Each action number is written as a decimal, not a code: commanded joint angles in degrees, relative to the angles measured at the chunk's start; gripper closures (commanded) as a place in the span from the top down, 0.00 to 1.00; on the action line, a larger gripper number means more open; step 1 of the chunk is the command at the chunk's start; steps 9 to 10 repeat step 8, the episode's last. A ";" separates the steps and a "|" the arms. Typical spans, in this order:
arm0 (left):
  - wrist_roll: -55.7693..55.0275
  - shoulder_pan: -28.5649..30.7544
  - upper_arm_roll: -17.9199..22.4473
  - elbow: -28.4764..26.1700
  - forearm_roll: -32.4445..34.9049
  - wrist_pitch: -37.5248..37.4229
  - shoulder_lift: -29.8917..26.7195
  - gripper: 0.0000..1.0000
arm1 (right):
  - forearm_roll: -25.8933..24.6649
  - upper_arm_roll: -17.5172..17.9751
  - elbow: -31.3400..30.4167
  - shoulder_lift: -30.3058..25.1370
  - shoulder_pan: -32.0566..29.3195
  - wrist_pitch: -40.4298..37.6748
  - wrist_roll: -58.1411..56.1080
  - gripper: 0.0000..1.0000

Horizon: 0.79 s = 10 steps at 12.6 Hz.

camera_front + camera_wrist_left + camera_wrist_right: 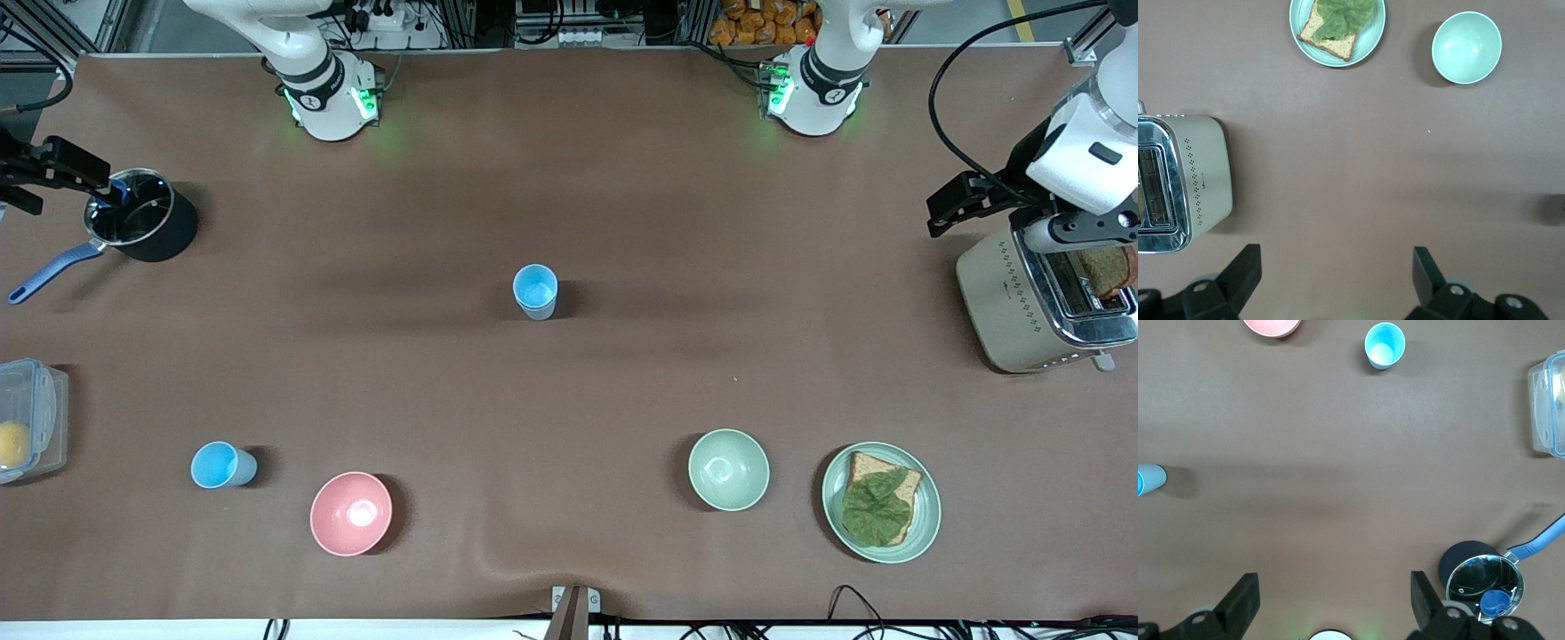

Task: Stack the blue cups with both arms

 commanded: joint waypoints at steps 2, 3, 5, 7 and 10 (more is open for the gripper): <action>5.43 0.65 -0.14 2.26 -0.23 -0.48 0.46 1.00 | 0.50 0.93 -0.03 -0.70 -0.76 -0.55 0.55 1.00; 5.79 0.74 -0.14 2.44 -0.23 -0.48 0.46 1.00 | 0.50 0.93 -0.03 -0.70 -0.76 -0.55 0.46 1.00; 5.79 0.65 -0.23 2.53 -0.31 -0.48 0.37 1.00 | 0.41 0.93 -0.03 -0.70 -0.76 -0.73 -0.15 1.00; 5.79 0.48 -0.32 2.53 -1.01 -0.48 0.19 1.00 | 0.32 0.93 -0.03 -0.79 -0.76 -1.26 -0.07 1.00; 5.79 0.56 -0.32 2.53 -1.02 -0.48 0.02 1.00 | 0.41 0.93 -0.03 -0.70 -0.76 -1.26 0.02 1.00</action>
